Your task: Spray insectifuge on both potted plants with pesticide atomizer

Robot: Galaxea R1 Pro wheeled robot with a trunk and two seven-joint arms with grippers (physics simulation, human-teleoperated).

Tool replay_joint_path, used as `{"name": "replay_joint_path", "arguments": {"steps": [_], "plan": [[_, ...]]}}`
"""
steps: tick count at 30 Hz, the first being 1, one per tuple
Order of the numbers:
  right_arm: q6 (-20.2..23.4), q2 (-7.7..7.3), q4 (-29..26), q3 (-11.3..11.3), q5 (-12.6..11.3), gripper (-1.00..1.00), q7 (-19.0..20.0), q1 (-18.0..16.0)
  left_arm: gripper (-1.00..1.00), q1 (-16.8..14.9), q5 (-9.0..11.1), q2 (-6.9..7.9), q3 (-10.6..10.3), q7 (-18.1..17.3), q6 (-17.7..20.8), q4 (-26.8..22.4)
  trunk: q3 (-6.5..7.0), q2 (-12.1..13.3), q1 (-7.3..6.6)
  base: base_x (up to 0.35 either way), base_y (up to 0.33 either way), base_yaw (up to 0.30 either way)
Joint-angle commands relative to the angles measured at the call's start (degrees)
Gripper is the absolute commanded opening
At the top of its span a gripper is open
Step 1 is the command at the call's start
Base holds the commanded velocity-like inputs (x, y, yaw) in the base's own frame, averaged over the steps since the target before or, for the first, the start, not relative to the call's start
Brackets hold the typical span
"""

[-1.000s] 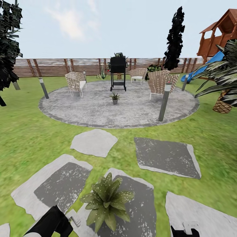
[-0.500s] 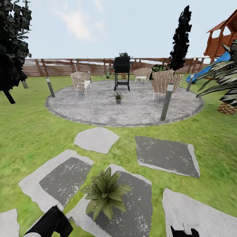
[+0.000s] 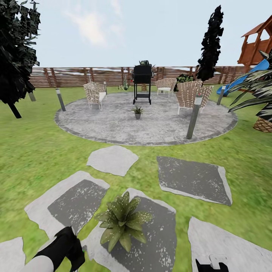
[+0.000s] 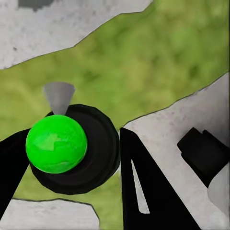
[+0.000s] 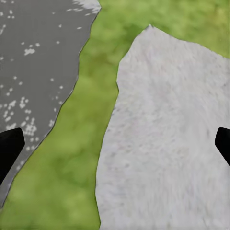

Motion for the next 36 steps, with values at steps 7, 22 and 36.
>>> {"name": "replay_joint_path", "arguments": {"steps": [7, 22, 36], "plan": [[-0.2, 0.05, 0.0, -0.5, 0.1, 1.0, 0.5, 0.0, -1.0, 0.2, -0.2, -0.32, 0.2, -0.4, 0.9, -0.1, -0.05, 0.0, -0.01, 0.03, 0.0, 0.0], [-0.2, 0.11, 0.0, -0.5, 0.1, 1.0, 0.5, 0.0, -1.0, -0.1, 0.7, 2.88, 0.8, -0.6, 0.3, -0.2, -0.05, 0.0, -0.01, 0.089, 0.0, 0.0], [-0.2, 0.12, 0.0, -0.5, 0.1, 1.0, 0.5, 0.0, -1.0, 0.0, 1.0, 4.46, 1.1, -2.0, 0.3, -5.4, -0.05, 0.0, -0.01, 0.0, 0.0, 0.0]]}}
